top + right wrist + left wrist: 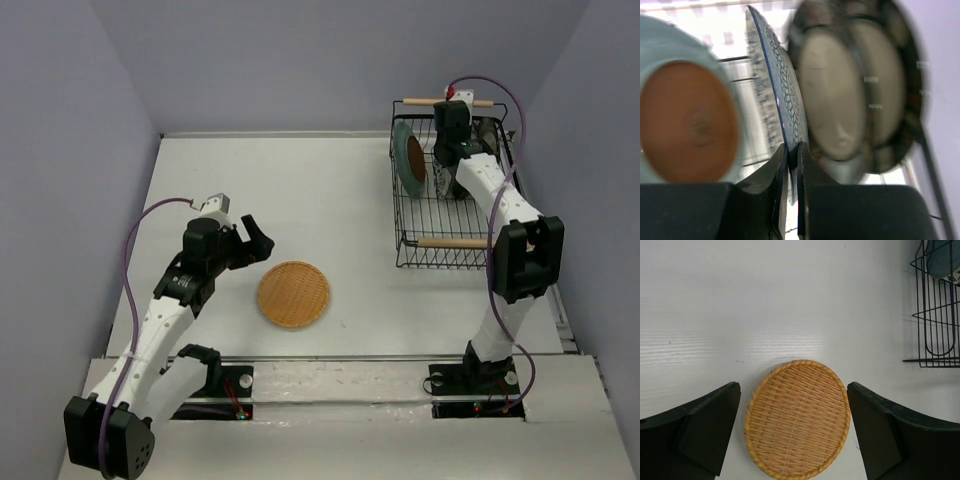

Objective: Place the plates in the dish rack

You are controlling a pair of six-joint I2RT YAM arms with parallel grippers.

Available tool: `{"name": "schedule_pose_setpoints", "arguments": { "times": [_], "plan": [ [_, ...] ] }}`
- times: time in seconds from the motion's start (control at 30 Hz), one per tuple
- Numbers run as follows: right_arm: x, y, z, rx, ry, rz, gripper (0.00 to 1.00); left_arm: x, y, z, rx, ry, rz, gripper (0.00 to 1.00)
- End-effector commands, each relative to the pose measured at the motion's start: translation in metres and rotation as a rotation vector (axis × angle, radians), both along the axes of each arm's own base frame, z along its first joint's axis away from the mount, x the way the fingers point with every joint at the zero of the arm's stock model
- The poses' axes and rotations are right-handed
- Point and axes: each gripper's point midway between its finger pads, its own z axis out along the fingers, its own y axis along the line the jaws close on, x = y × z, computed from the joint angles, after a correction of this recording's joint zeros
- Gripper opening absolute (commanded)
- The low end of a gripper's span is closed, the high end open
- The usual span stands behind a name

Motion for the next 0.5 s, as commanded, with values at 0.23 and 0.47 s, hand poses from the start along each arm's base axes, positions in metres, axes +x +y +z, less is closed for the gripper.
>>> {"name": "schedule_pose_setpoints", "arguments": {
  "times": [0.23,0.47],
  "plan": [
    [0.0,-0.033,-0.003,0.255,-0.067,-0.101,0.22,-0.003,-0.014,0.009,-0.022,-0.055,-0.074,0.99],
    [-0.001,-0.027,0.003,0.265,-0.069,-0.054,0.54,-0.003,-0.014,0.008,-0.021,-0.054,-0.076,0.99]
  ]
}}
